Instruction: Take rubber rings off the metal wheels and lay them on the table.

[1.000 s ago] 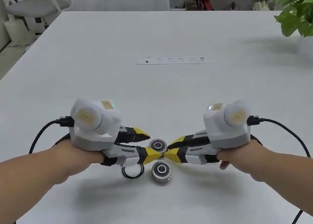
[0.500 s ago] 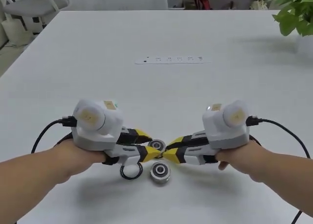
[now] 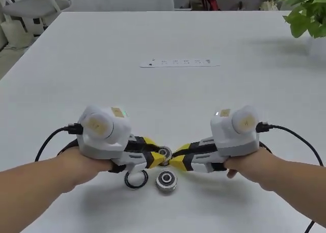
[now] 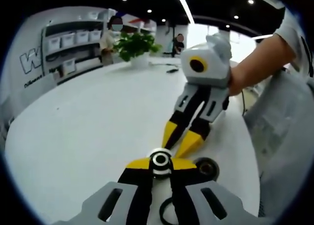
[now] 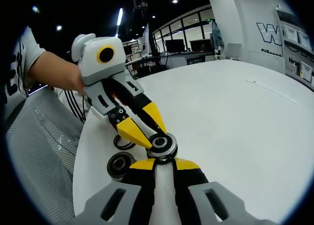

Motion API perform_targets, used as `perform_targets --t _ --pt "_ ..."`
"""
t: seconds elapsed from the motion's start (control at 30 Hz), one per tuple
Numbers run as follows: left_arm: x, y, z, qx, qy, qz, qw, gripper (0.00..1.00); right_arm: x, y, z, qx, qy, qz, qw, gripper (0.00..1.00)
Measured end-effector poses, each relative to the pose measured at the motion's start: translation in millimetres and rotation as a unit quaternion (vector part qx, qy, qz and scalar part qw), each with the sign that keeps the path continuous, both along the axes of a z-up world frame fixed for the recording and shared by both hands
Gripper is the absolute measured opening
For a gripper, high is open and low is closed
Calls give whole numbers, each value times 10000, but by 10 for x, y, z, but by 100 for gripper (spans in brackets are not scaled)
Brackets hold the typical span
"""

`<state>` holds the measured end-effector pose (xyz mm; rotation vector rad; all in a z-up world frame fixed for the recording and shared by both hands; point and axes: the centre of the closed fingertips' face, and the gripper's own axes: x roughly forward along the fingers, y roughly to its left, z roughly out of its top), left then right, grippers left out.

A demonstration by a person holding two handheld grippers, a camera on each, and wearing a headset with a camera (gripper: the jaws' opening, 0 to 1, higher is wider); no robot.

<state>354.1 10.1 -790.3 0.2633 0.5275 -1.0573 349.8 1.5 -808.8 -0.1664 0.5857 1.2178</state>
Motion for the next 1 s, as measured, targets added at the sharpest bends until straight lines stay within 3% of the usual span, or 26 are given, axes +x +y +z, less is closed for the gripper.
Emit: perform_targets --t 0.27,0.7,0.83,1.0 --pt "-1 -8 -8 -123 -7 152 9998 13 -2 4 -1 39 40 44 10000 10" --pt "8 -11 -17 -76 -25 203 9998 12 -4 3 3 118 87 -54 9999 9" --pt "10 -8 -19 -75 -43 231 9997 12 -5 -23 -24 -23 180 -118 9998 0" --pt "15 -12 -21 -70 -42 274 9996 12 9 -16 -28 37 316 -244 9992 0"
